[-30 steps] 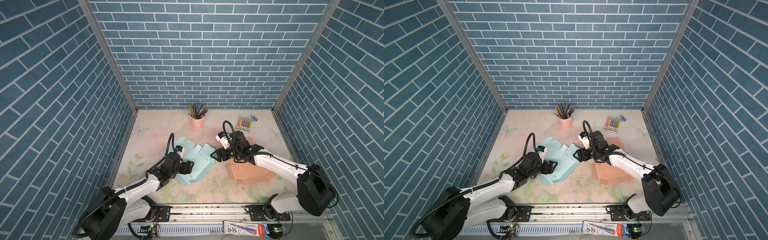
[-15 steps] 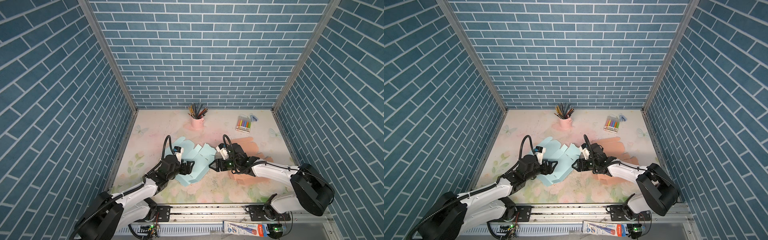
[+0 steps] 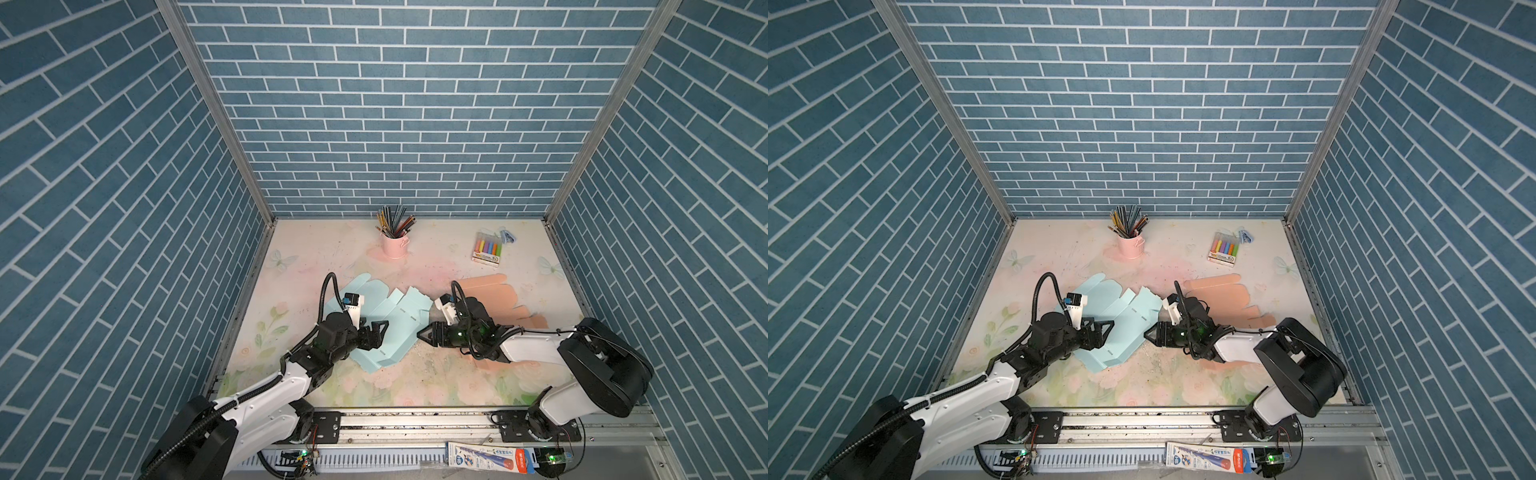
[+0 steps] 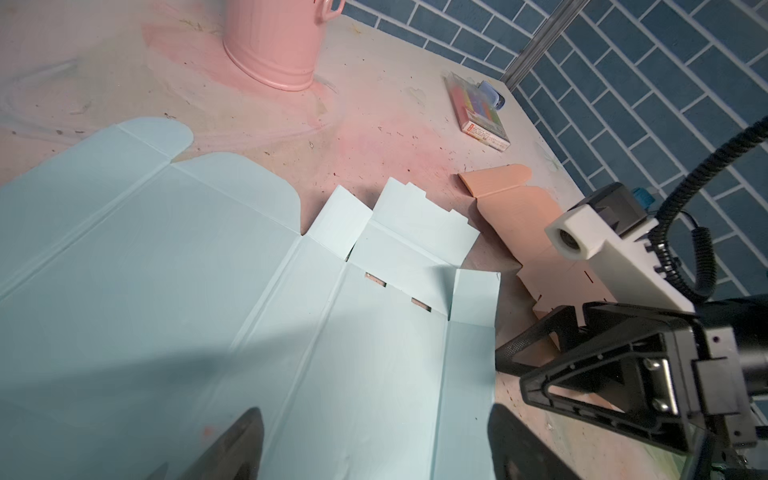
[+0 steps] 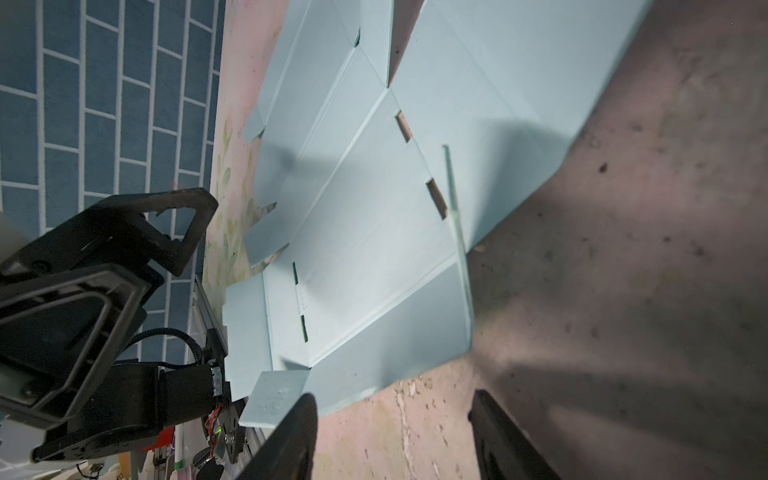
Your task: Fold the paper box
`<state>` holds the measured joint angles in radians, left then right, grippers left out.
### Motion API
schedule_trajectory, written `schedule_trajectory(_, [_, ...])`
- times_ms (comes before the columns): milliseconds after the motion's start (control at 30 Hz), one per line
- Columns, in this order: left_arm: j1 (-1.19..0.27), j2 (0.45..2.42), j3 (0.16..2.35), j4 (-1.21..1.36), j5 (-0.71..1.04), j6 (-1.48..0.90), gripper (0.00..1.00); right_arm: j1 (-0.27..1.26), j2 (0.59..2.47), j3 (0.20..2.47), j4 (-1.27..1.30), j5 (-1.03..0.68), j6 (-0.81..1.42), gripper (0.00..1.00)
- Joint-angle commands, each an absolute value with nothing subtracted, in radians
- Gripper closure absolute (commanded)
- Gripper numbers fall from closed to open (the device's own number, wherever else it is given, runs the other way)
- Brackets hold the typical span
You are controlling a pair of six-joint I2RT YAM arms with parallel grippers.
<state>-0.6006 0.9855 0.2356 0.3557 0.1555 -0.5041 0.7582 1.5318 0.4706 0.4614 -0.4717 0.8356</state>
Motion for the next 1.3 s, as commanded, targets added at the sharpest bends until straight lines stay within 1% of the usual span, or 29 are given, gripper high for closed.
schedule_trajectory(0, [-0.605, 0.955, 0.224, 0.364, 0.146, -0.521, 0.15, 0.764, 1.581, 0.45, 0.572, -0.483, 0.902, 0.42])
schedule_trajectory(133, [-0.604, 0.936, 0.211, 0.361, 0.141, -0.523, 0.14, 0.764, 1.612, 0.444, 0.623, -0.489, 0.923, 0.44])
schedule_trajectory(400, [-0.605, 0.925, 0.198, 0.359, 0.136, -0.516, 0.14, 0.765, 1.643, 0.449, 0.653, -0.48, 0.946, 0.54])
schedule_trajectory(667, [-0.605, 0.924, 0.186, 0.37, 0.13, -0.513, 0.14, 0.763, 1.647, 0.46, 0.644, -0.461, 0.943, 0.65])
schedule_trajectory(833, [-0.606, 0.914, 0.174, 0.367, 0.128, -0.517, 0.14, 0.753, 1.645, 0.468, 0.64, -0.465, 0.939, 0.71])
schedule_trajectory(900, [-0.606, 0.908, 0.166, 0.37, 0.123, -0.517, 0.14, 0.746, 1.638, 0.471, 0.632, -0.463, 0.936, 0.74])
schedule_trajectory(1033, [-0.606, 0.913, 0.166, 0.368, 0.122, -0.513, 0.14, 0.729, 1.616, 0.477, 0.598, -0.462, 0.914, 0.75])
schedule_trajectory(1133, [-0.603, 0.919, 0.178, 0.354, 0.12, -0.506, 0.14, 0.704, 1.592, 0.485, 0.554, -0.457, 0.882, 0.79])
schedule_trajectory(1267, [-0.606, 0.915, 0.184, 0.34, 0.119, -0.504, 0.14, 0.678, 1.564, 0.505, 0.487, -0.451, 0.838, 0.82])
